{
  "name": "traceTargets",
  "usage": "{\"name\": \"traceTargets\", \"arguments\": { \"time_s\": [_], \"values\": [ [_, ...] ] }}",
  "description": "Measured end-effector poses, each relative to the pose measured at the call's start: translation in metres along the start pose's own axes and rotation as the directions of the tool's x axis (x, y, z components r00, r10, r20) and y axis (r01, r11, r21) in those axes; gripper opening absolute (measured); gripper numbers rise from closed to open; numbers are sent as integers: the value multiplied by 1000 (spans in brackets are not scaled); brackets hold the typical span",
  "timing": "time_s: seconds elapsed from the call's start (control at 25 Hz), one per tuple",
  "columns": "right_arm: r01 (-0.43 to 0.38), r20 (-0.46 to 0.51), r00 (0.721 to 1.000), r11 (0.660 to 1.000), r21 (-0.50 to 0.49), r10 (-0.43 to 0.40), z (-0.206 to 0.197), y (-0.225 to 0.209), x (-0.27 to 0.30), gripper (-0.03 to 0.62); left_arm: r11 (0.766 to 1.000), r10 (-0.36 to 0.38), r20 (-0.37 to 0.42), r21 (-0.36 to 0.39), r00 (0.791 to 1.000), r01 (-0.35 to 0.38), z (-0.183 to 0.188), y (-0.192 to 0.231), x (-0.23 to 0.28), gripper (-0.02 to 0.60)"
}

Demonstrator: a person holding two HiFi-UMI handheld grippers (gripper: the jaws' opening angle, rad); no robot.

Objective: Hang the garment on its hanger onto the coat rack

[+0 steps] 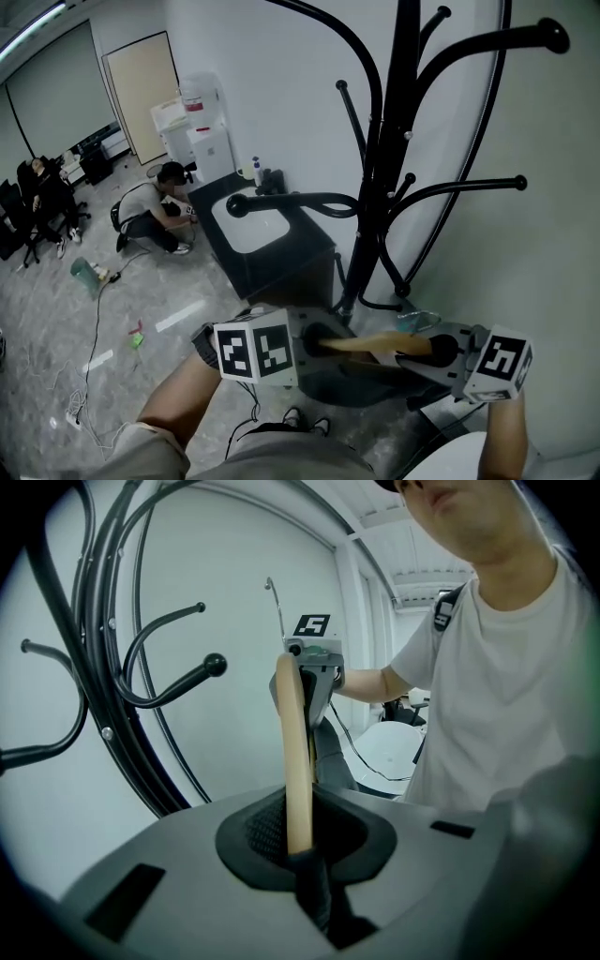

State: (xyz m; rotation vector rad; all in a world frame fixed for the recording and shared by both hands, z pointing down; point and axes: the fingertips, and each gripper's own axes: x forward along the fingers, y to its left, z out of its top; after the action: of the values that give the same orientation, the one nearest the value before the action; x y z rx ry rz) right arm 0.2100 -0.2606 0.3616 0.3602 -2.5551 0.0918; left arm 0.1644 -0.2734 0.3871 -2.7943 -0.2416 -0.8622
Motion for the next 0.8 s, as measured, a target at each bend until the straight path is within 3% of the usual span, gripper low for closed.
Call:
{"name": "traceTargets", "arguments": {
  "time_s": [0.24, 0.8],
  "values": [
    [-44, -21, 999, 999, 6, 44, -7, -45, 12, 40, 998, 19, -3, -67, 1000, -20, -18, 39, 7, 34],
    [-104, -61, 992, 992, 65, 108, -25, -89, 41, 40, 983, 18, -12, -183, 1000, -20, -54, 72, 17, 34]
  ]
}}
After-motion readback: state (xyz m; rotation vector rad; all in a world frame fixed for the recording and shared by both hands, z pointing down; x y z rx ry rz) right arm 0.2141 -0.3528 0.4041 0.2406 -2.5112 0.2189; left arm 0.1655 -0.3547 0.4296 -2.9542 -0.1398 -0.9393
